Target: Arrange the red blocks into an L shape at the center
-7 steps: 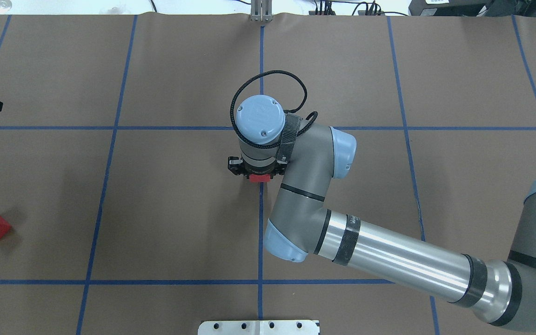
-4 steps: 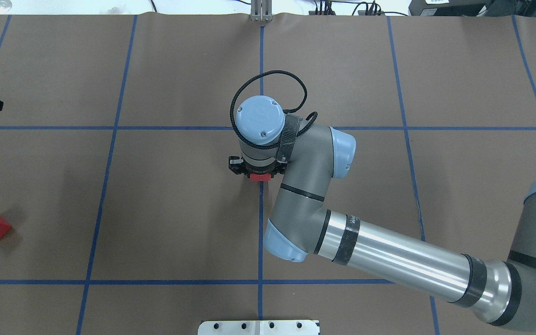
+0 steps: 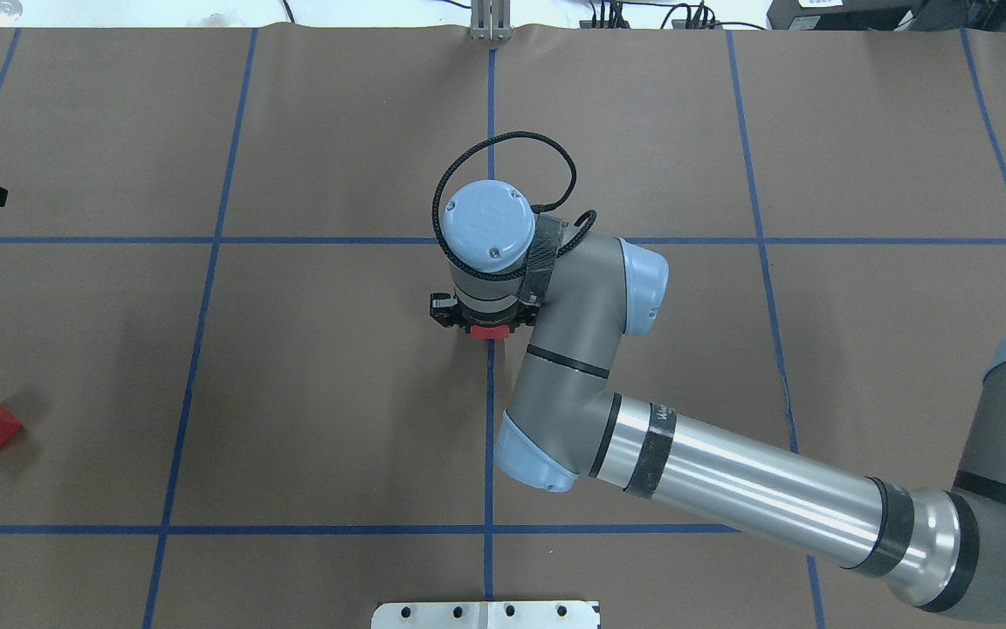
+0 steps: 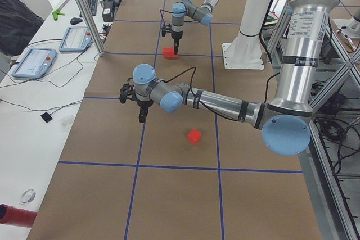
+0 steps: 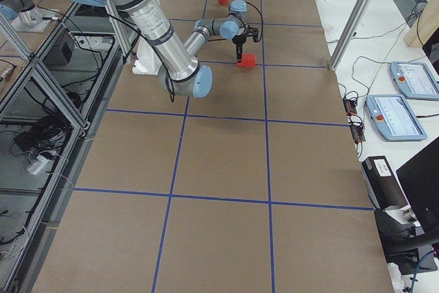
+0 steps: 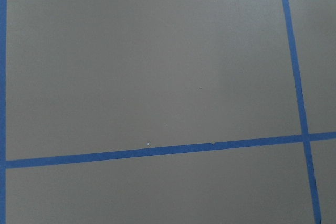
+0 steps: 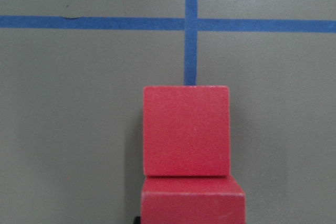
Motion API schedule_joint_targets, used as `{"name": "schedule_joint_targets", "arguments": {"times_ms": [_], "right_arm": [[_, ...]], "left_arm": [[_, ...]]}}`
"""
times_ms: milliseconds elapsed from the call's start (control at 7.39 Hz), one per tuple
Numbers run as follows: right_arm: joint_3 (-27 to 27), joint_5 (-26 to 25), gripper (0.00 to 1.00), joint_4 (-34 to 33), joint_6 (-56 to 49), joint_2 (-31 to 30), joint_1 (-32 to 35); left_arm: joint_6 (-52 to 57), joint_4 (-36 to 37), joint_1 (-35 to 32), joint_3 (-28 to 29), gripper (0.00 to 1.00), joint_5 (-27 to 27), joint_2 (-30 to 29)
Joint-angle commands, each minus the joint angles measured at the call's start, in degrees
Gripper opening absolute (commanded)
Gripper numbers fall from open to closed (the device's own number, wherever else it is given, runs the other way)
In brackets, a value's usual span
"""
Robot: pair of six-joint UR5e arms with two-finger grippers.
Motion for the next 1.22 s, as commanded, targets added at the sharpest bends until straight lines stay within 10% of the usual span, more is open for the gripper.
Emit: {"name": "schedule_joint_targets", "arguments": {"times_ms": [0, 677, 1083], "right_arm": [[0.0, -0.1, 0.97, 0.3, 0.2, 0.1, 0.1], [1.9, 1.5, 0.98, 1.5, 0.1, 0.1, 5.0], [6.7, 7.6, 0.99, 1.6, -2.0, -4.9, 12.6]], "left_arm": [[0.0, 0.0, -0.1, -0.2, 1.0, 0.0, 0.0], [-0.7, -0.3, -0.4, -14.2, 1.0, 4.3, 15.2], [-14.7, -20.6, 0.4, -15.3, 1.0, 7.8, 31.1]]}}
